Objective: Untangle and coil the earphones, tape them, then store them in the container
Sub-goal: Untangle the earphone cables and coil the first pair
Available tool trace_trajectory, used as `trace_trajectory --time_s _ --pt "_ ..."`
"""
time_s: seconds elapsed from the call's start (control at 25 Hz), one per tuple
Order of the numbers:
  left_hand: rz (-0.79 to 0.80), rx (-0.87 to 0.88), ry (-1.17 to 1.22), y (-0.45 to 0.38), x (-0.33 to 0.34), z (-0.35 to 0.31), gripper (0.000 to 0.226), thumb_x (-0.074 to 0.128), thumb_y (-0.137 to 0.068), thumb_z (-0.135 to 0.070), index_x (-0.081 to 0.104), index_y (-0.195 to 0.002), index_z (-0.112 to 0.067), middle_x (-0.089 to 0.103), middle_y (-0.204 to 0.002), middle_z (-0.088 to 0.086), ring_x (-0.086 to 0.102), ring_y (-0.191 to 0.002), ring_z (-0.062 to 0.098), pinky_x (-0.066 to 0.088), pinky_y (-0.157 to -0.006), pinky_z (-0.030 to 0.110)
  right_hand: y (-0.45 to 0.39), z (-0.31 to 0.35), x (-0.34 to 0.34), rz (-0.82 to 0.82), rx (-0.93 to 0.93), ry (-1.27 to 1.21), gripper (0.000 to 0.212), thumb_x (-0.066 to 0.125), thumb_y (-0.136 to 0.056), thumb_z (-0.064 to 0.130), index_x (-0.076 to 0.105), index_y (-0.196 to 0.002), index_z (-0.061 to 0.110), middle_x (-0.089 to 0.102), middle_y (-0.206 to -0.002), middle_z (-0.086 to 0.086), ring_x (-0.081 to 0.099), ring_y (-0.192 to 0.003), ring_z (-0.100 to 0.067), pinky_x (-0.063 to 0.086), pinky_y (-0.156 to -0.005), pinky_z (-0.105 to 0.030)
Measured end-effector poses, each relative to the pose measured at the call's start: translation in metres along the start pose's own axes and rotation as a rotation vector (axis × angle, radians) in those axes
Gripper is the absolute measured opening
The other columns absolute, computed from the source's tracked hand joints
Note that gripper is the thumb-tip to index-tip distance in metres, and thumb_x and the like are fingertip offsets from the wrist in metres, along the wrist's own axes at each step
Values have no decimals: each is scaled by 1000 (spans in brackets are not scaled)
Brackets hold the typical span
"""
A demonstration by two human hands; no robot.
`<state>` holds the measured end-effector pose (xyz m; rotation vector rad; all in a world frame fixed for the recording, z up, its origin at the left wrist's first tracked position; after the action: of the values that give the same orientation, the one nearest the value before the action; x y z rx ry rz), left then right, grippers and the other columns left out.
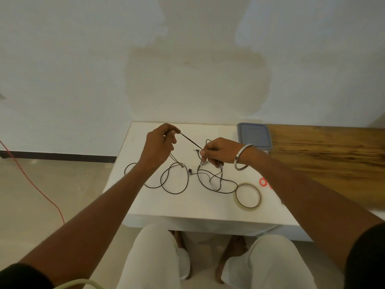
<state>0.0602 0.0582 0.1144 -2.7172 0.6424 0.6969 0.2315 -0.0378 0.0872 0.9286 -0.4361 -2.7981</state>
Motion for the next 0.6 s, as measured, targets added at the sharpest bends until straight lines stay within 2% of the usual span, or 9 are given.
trace_trajectory --time_s 0.2,0.32,0.4,0.48,0.52,0.6 --pt "-9 2 7 3 7 1 22 43 -100 -17 66 -100 -17 61 -69 -3 57 -53 5 45 -56 11 8 15 33 259 62 -368 31 47 -97 32 69 -84 16 53 -60 1 55 -59 -19 52 -65 -29" --pt "15 -22 -10 8 10 3 22 43 -100 -16 64 -98 -18 63 -71 -5 59 -58 4 45 -58 11 11 45 44 353 -40 -637 35 42 -99 31 68 -85 11 62 -75 -8 63 -72 -21 54 -72 -34" --pt "122 -26 -82 15 22 6 15 48 -96 -11 62 -99 -15 62 -74 -9 63 -70 9 47 -61 13 11 67 41 334 -157 -827 36 40 -100 29 66 -87 8 65 -81 -10 64 -78 -23 55 -75 -35" --pt "224 -32 -19 28 36 4 19 48 -95 -1 59 -109 -5 55 -75 -8 57 -67 14 48 -55 15 7 81 33 242 -229 -1016 34 38 -100 25 64 -91 4 67 -86 -12 66 -84 -27 57 -76 -36" --pt "271 -22 13 33 44 3 18 44 -97 -1 60 -102 -2 54 -71 -3 54 -62 17 47 -52 22 4 83 28 174 -252 -1098 34 37 -101 22 63 -94 1 67 -89 -15 67 -88 -29 57 -79 -37" --pt "376 5 -83 40 59 1 33 38 -101 -12 60 -77 -18 59 -65 0 56 -59 15 46 -58 31 0 82 20 36 -289 -1187 33 35 -101 19 61 -102 -2 66 -100 -18 65 -100 -31 54 -90 -41"
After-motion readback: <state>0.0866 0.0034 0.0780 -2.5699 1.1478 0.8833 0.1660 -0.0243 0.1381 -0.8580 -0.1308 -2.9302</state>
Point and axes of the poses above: each hand's wrist, its own y-axis away from the middle knuckle, its own x-axis out of the palm, z = x × y, the point moved 5 cm from there along -y, towards the middle knuckle
